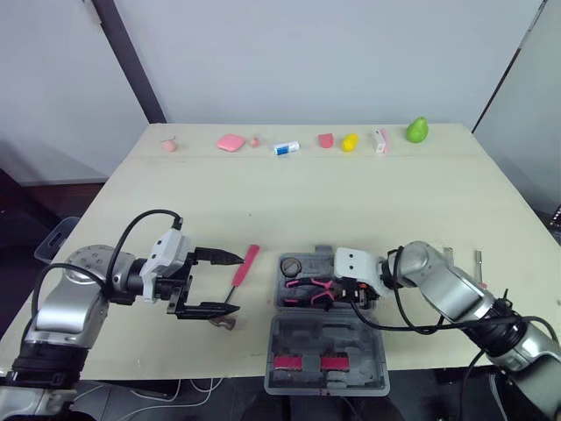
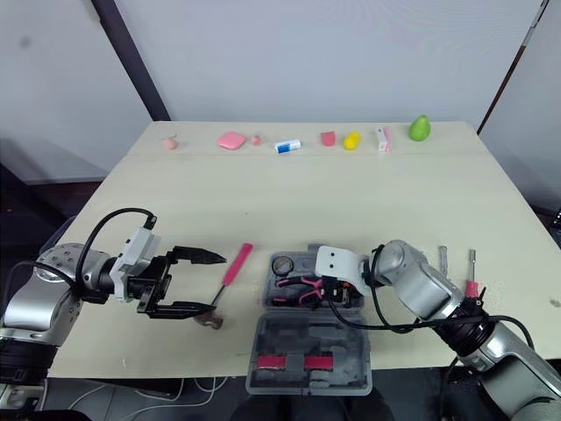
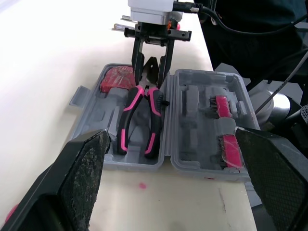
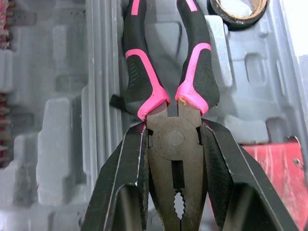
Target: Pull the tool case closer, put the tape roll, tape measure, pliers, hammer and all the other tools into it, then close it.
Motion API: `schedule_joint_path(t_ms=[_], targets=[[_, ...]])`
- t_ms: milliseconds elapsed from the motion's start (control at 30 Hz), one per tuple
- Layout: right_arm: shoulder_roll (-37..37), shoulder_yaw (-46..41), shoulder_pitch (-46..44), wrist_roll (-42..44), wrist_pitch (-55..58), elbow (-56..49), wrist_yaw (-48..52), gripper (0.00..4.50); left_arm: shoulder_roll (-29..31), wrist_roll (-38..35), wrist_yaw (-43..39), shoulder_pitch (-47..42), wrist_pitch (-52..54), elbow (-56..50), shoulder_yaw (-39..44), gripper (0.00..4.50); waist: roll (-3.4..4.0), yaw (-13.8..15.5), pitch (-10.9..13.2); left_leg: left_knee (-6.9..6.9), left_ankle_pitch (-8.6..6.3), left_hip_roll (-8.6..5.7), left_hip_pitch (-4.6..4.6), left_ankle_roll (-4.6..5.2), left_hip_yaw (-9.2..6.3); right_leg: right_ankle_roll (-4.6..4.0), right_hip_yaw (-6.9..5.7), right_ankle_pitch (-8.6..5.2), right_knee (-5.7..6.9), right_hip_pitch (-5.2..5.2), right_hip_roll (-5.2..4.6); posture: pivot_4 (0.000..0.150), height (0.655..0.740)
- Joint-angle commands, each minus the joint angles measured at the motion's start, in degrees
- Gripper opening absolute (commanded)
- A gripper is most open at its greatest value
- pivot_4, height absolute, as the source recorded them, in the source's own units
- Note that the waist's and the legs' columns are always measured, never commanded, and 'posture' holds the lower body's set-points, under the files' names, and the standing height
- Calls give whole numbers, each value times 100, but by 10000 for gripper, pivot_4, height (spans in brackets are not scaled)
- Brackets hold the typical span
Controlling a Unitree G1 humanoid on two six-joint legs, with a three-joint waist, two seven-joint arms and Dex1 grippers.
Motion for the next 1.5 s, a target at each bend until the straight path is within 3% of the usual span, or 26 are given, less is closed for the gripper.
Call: schedule_joint_path(t_ms=[33, 367, 433, 567, 833, 933, 967, 1000, 1100, 1133, 1367, 1500], targets=[[81, -45, -7, -67, -132, -2, -35, 9764, 108, -12, -113, 6, -73, -37, 161, 45000, -1, 1, 0, 0, 0, 0, 0, 0, 0, 0, 0, 0, 0, 0, 0, 1500, 7400], [264, -109, 88, -193, -623, 280, -93, 9764, 62, -12, -143, -76, -97, 19, 103, 45000, -1, -17, -1, 1, 0, 0, 3, 0, 0, -1, 0, 0, 3, 0, 2, 1500, 7400], [263, -131, 100, -211, -653, 290, -97, 20438, 56, -11, -146, -73, -103, 22, 99, 45000, -1, -19, 0, 1, 0, 1, 4, 0, -1, -1, 0, 0, 4, 0, 3, 1500, 7400], [198, -298, 186, -114, -702, 182, -37, 32180, 36, -12, -114, -67, -100, 11, 100, 45000, -1, -2, 0, 1, 0, 1, 4, 0, 0, -1, 0, 1, 3, 1, 2, 1500, 7400], [493, -969, 475, 515, -1156, 251, -13, 32180, 10, -8, -56, -51, -91, -13, 104, 45000, -1, 6, -1, 1, 0, 0, 3, 0, -2, -1, -2, 1, 3, 2, 2, 1500, 7400], [675, -1138, 573, 642, -1512, 485, -63, 25948, -5, -10, -43, -69, -79, -23, 95, 45000, -2, -4, -1, 1, 0, 0, 3, 0, 0, 0, 2, 1, 4, 2, 1, 1500, 7400], [710, -1146, 606, 629, -1694, 578, -61, 19586, -10, -13, -40, -78, -77, -25, 93, 45000, -2, -2, -1, 1, 0, 0, 4, 0, 0, 0, 1, 1, 3, 3, 1, 1500, 7400], [732, -1150, 627, 613, -1827, 645, -54, 16922, -13, -14, -37, -84, -75, -27, 93, 45000, -2, -1, -1, 1, 0, 0, 4, 0, 2, 0, 2, 1, 3, 2, 1, 1500, 7400], [836, -1189, 656, 628, -1948, 811, -87, 3006, -18, -18, -35, -101, -69, -24, 93, 45000, -2, 2, -1, 2, 0, 0, 4, 0, 1, 0, 1, 1, 3, 2, 1, 1500, 7400], [880, -1197, 667, 611, -2016, 910, -121, 1025, -18, -22, -32, -103, -60, -33, 93, 45000, -2, 3, -1, 2, 0, 0, 4, 0, 1, 0, 1, 1, 3, 2, 1, 1500, 7400], [1058, -1162, 708, 461, -2272, 1462, -248, 1025, -18, -32, -26, -88, -45, -62, 95, 45000, -2, 1, -1, 2, 0, 0, 4, 0, 1, 0, 1, 1, 4, 2, 1, 1500, 7400], [912, -690, 747, -162, -2062, 2072, -313, 1025, -11, -28, -27, -114, -34, -57, 92, 45000, -2, -2, -3, 2, 0, 0, 4, 0, 1, 0, 2, 1, 5, 2, 2, 1500, 7400]])
